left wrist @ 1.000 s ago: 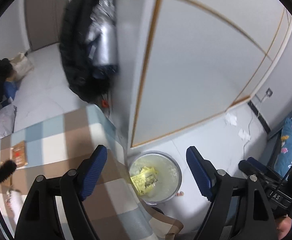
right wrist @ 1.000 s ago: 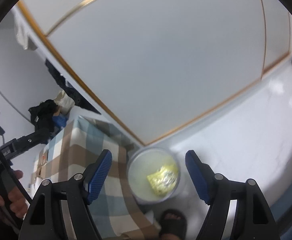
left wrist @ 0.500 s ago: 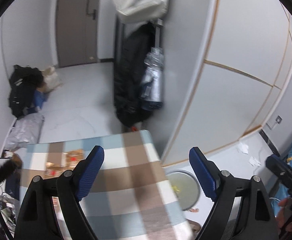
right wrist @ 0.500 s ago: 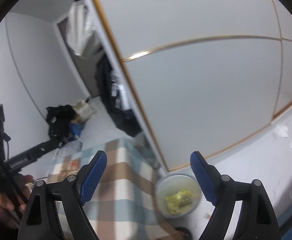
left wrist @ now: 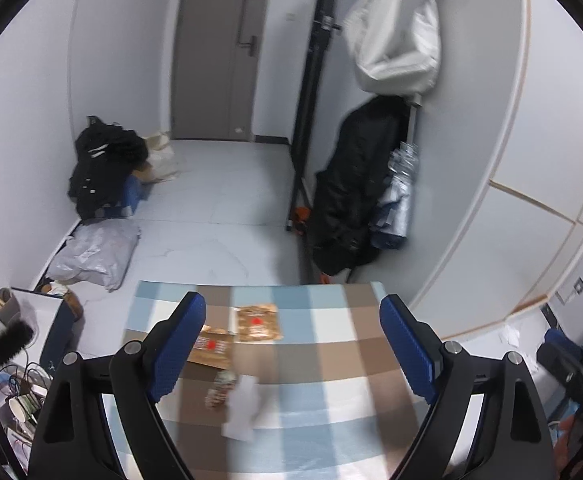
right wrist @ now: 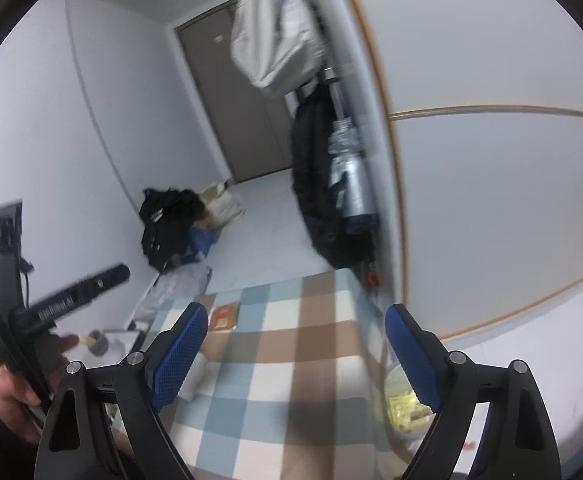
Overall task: Collect trash
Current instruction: 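Move both open grippers back over the checked tablecloth, then lower the right gripper onto the white foam strip and close it, then grasp the red-and-white candy wrapper with the left gripper while the right gripper lifts the foam, then carry the foam strip and candy wrapper over the white bin with both grippers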
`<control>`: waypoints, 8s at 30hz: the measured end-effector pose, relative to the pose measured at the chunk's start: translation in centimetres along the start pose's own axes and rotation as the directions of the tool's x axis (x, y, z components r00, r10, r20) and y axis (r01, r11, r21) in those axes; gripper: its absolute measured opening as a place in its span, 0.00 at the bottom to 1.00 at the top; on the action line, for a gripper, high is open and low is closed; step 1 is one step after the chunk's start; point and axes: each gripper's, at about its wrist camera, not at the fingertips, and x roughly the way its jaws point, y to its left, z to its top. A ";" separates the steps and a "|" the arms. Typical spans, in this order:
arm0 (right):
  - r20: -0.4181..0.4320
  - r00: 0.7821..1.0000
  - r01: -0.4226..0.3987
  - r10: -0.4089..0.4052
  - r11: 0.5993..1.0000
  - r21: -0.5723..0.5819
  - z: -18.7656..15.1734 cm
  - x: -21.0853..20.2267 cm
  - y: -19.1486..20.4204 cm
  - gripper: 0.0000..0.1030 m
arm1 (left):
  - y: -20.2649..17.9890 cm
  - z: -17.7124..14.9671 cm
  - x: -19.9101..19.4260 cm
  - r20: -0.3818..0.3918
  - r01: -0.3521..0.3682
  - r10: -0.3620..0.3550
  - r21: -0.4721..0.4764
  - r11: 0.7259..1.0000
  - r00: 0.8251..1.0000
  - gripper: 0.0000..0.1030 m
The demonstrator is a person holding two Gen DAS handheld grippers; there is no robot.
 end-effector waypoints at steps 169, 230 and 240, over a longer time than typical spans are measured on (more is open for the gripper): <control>-0.366 0.887 -0.260 0.283 0.959 0.110 -6.6 16.2 3.5 0.21 | 4.4 -8.2 10.6 -0.409 0.047 0.013 0.136 0.990 0.913 0.15; -0.079 0.996 0.063 -0.043 0.961 0.268 -2.2 1.8 -22.3 0.21 | -24.5 -5.6 14.4 -0.491 0.534 -0.430 0.089 0.841 0.758 0.15; -0.219 0.975 0.041 0.033 0.946 0.323 -7.3 9.6 -26.5 0.21 | -25.3 -8.2 19.3 -0.567 0.515 -0.381 0.091 0.852 0.730 0.15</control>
